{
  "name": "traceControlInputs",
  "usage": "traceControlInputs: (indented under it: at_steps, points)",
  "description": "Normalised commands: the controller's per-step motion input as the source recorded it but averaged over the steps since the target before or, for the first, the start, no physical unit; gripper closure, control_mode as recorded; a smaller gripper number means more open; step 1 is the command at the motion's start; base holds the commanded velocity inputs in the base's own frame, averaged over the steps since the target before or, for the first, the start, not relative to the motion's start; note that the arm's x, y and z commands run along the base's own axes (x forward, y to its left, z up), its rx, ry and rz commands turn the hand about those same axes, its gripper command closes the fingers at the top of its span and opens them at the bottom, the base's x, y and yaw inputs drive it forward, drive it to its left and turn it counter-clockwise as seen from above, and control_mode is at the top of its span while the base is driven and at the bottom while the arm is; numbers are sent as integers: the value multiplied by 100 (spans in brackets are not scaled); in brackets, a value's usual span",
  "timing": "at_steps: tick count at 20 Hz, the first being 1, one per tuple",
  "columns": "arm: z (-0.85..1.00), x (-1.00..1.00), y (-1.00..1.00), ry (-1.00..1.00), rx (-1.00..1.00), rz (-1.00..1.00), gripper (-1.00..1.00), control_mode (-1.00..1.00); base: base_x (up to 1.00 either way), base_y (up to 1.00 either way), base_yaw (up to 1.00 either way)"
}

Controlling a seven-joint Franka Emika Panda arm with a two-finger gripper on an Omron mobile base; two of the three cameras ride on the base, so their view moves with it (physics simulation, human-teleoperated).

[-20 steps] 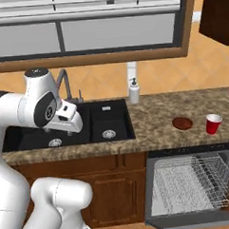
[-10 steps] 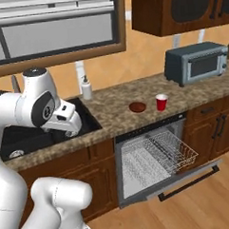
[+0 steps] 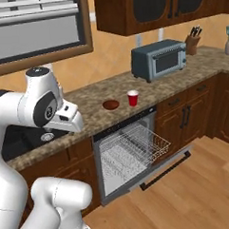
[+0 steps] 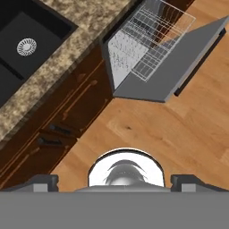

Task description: Pick up the cup and bowl from the counter, place them in the dishwasher, and close the dishwasher door.

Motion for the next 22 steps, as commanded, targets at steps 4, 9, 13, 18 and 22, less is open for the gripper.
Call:
traceControlInputs:
  at_steps: [4, 9, 13, 18, 22]
  points:
    - [0, 0, 0, 0, 0, 0, -100, 100, 48, 0, -10]
    - [0, 0, 0, 0, 0, 0, -100, 100, 67, 5, -5]
    - [0, 0, 0, 0, 0, 0, -100, 100, 72, 16, -9]
    - [0, 0, 0, 0, 0, 0, -100, 100, 57, 30, -17]
    - [0, 0, 0, 0, 0, 0, -100, 100, 24, 30, -34]
